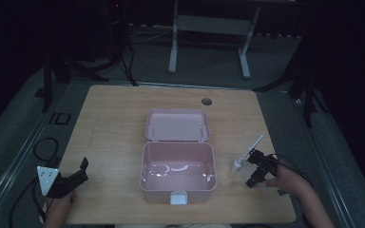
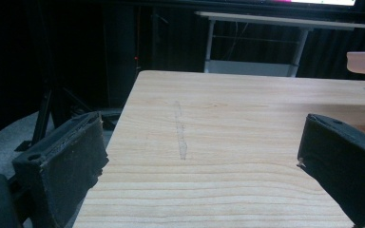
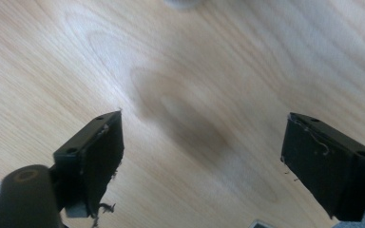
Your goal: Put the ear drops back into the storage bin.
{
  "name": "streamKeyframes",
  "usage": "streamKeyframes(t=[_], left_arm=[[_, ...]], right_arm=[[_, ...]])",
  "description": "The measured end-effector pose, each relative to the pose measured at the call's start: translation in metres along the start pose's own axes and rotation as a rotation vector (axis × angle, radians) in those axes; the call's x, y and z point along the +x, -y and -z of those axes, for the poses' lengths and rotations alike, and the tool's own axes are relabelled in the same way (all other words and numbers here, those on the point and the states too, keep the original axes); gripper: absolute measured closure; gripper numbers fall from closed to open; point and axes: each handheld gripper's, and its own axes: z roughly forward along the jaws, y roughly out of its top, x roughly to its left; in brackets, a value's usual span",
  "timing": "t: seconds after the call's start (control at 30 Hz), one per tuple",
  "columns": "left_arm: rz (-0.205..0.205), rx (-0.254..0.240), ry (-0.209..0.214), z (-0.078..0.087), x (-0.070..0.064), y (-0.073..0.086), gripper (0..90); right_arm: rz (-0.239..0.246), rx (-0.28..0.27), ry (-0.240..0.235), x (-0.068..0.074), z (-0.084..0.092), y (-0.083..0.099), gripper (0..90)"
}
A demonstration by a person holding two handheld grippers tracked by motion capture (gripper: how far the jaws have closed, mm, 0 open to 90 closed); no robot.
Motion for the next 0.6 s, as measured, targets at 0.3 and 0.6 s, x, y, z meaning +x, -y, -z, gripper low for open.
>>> streamKeyframes(t=[0.3,0.6], left_arm=[[-0.001,0.001,0.004,0.0,0.0,0.0,2.3],[-0.006,0.003,0.006,0.0,0.0,0.0,2.3]], right_arm=[[0.011,-0.001,-0.028,-0.002,0.002,-0.023,21.0],[0.051,-0.004,-0.04,0.002,0.002,-0.045,29.4]])
